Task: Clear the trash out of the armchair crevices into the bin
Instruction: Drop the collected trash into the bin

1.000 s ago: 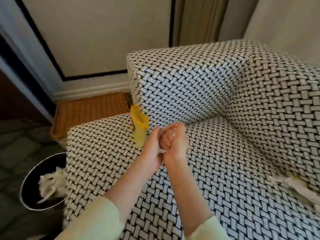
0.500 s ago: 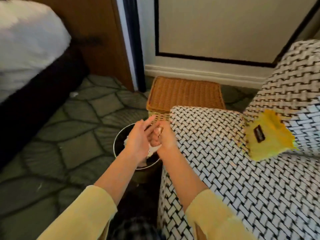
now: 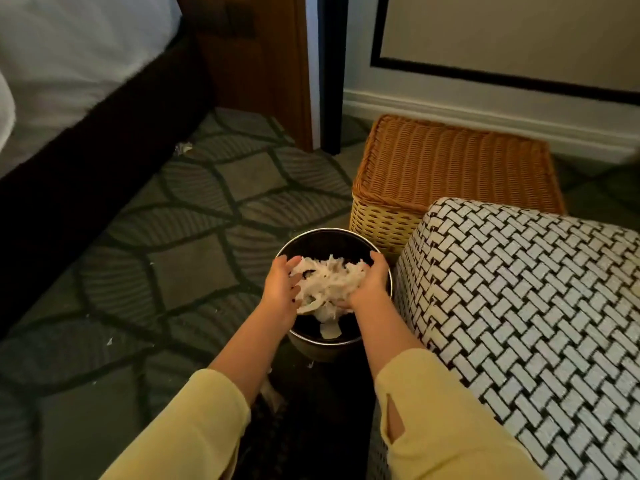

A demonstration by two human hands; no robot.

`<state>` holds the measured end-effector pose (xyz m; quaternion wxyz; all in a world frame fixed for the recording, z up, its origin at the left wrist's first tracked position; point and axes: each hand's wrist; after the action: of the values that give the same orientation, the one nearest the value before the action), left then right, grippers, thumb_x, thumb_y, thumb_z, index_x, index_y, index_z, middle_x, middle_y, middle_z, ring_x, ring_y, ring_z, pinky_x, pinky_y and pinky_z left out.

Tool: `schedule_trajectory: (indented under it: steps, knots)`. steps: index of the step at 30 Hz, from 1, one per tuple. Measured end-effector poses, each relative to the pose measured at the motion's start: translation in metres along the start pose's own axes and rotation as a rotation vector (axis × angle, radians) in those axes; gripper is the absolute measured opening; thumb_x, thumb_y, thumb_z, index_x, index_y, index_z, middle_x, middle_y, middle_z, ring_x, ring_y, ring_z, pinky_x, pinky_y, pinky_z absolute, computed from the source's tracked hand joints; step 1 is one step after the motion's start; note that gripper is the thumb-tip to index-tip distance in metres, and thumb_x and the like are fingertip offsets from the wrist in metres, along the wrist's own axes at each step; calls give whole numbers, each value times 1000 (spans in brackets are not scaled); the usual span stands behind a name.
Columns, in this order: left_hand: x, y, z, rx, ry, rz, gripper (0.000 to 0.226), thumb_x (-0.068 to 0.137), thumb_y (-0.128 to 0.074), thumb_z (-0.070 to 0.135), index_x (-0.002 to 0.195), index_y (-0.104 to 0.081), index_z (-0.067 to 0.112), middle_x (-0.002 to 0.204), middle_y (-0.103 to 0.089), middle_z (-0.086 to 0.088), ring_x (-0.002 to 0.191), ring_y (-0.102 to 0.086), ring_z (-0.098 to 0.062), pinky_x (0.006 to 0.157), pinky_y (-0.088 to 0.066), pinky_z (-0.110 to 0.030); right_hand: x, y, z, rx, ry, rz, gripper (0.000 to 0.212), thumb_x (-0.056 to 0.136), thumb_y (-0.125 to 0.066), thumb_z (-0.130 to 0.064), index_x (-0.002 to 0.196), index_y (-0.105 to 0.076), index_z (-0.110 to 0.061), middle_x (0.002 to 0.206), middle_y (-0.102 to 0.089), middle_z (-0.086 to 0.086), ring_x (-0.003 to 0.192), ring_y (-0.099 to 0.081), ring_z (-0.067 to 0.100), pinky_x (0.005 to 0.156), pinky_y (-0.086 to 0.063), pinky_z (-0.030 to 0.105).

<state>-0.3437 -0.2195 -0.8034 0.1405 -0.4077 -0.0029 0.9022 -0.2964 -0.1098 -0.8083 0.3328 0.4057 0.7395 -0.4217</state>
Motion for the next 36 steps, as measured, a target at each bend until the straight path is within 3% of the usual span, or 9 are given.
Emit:
schedule_trajectory:
  steps: [4, 8, 12, 16, 18, 21, 26, 31, 36]
  knots:
    - [0, 14, -9, -5, 55, -15, 51, 97, -22, 44, 139, -41, 22, 150, -31, -13, 141, -23, -28, 114, -15, -43, -9, 3, -4, 176, -99, -6, 68, 92, -28, -57, 147, -21, -18, 154, -20, 14, 141, -15, 36, 113, -4, 54]
    - [-12, 16, -7, -40, 40, -23, 51, 96, -24, 44, 139, -40, 20, 147, -35, -13, 139, -26, -29, 114, -17, -44, -14, 5, 5, 168, -43, -24, 65, 88, -30, -61, 145, -26, -29, 155, -17, 10, 141, -15, 39, 108, -4, 65]
    - [-43, 4, 5, -57, -8, -51, 50, 97, -24, 45, 136, -45, 20, 144, -40, -12, 137, -31, -28, 111, -22, -41, -48, 11, -2, 124, 19, -145, 63, 91, -25, -60, 146, -24, -29, 156, -13, 6, 143, -10, 36, 110, -1, 64]
    - [-84, -4, 12, -97, -42, -110, 51, 96, -25, 47, 134, -46, 21, 141, -44, -12, 134, -34, -27, 110, -22, -40, -97, 26, -6, 49, 110, -359, 58, 95, -24, -54, 146, -27, -26, 156, -16, 1, 143, -11, 31, 111, -10, 62]
    - [-106, -7, 16, -113, -65, -138, 52, 96, -23, 47, 136, -43, 21, 141, -45, -12, 134, -35, -26, 110, -22, -40, -124, 43, -11, 49, 196, -387, 52, 97, -26, -48, 142, -34, -23, 153, -25, 4, 141, -21, 30, 109, -21, 59]
    - [-148, -30, 18, -46, -144, -217, 50, 98, -20, 44, 137, -41, 20, 139, -47, -10, 132, -39, -25, 107, -25, -39, -160, 85, -23, 164, 313, -363, 40, 99, -34, -33, 134, -44, -17, 143, -42, 10, 130, -41, 30, 105, -36, 52]
    - [-220, -102, -3, 159, -264, -460, 47, 99, -22, 44, 133, -46, 21, 127, -55, -6, 125, -45, -24, 101, -32, -38, -212, 162, -47, 414, 392, -251, 38, 100, -31, -28, 134, -45, -18, 136, -50, 9, 120, -49, 28, 93, -44, 44]
    - [-278, -168, -46, 203, -230, -630, 48, 100, -20, 44, 131, -48, 20, 132, -54, -7, 123, -46, -24, 101, -33, -39, -263, 242, -63, 500, 521, -176, 39, 100, -32, -24, 135, -43, -15, 127, -55, 7, 116, -51, 28, 92, -45, 43]
    - [-322, -218, -90, 318, -201, -750, 42, 99, -21, 43, 117, -53, 23, 130, -55, -6, 116, -48, -22, 103, -33, -42, -303, 330, -67, 667, 608, -101, 39, 100, -29, -24, 137, -42, -18, 139, -48, 6, 123, -47, 26, 95, -39, 39]
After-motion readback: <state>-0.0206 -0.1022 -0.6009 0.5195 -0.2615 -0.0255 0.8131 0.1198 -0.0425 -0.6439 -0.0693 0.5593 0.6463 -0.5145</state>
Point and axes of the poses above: each hand's wrist, its own x-axis towards the middle knuckle, its own y-axis out of the back of the hand, z = x × y
